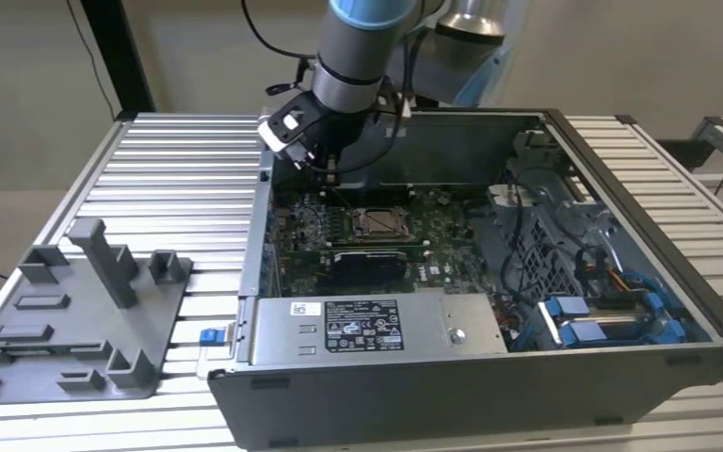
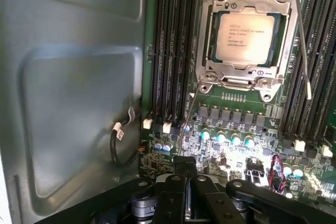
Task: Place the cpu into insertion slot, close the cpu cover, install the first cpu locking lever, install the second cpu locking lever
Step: 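Close the cpu cover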
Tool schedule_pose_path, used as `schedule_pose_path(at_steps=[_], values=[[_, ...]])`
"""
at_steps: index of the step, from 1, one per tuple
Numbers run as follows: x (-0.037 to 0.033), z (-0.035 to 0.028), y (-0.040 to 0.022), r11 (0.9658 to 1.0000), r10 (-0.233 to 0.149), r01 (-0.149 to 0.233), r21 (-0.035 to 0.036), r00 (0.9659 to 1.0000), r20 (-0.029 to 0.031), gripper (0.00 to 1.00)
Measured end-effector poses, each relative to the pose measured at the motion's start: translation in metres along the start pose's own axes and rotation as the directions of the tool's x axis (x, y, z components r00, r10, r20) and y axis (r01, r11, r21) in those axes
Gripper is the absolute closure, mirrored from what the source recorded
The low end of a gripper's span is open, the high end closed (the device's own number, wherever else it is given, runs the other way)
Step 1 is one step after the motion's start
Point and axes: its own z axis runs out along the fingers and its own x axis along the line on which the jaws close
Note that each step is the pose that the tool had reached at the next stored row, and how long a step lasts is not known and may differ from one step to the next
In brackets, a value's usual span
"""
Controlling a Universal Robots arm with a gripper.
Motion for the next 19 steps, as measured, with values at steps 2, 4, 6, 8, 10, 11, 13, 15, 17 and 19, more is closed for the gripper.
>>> schedule_pose_path(at_steps=[2,4,6,8,10,11,13,15,17,19], values=[[0.0000,-0.0010,0.0021,1.0000,-0.004,0.004,0.0005,1.0000,-0.0046,1.00],[0.0000,-0.0025,0.0050,1.0000,-0.009,0.009,0.0008,0.9999,-0.0107,1.00],[0.0002,-0.0045,0.0075,0.9999,-0.013,0.013,0.0012,0.9998,-0.0169,1.00],[0.0006,-0.0070,0.0100,0.9999,-0.017,0.017,0.0012,0.9996,-0.0240,1.00],[0.0009,-0.0097,0.0130,0.9998,-0.021,0.021,0.0011,0.9993,-0.0323,1.00],[0.0010,-0.0109,0.0146,0.9997,-0.023,0.023,0.0009,0.9991,-0.0364,1.00],[0.0012,-0.0132,0.0177,0.9997,-0.026,0.026,0.0006,0.9986,-0.0452,1.00],[0.0014,-0.0153,0.0208,0.9996,-0.030,0.030,0.0000,0.9981,-0.0540,1.00],[0.0015,-0.0173,0.0240,0.9995,-0.033,0.033,-0.0002,0.9976,-0.0616,1.00],[0.0016,-0.0192,0.0277,0.9994,-0.035,0.036,-0.0007,0.9970,-0.0689,1.00]])
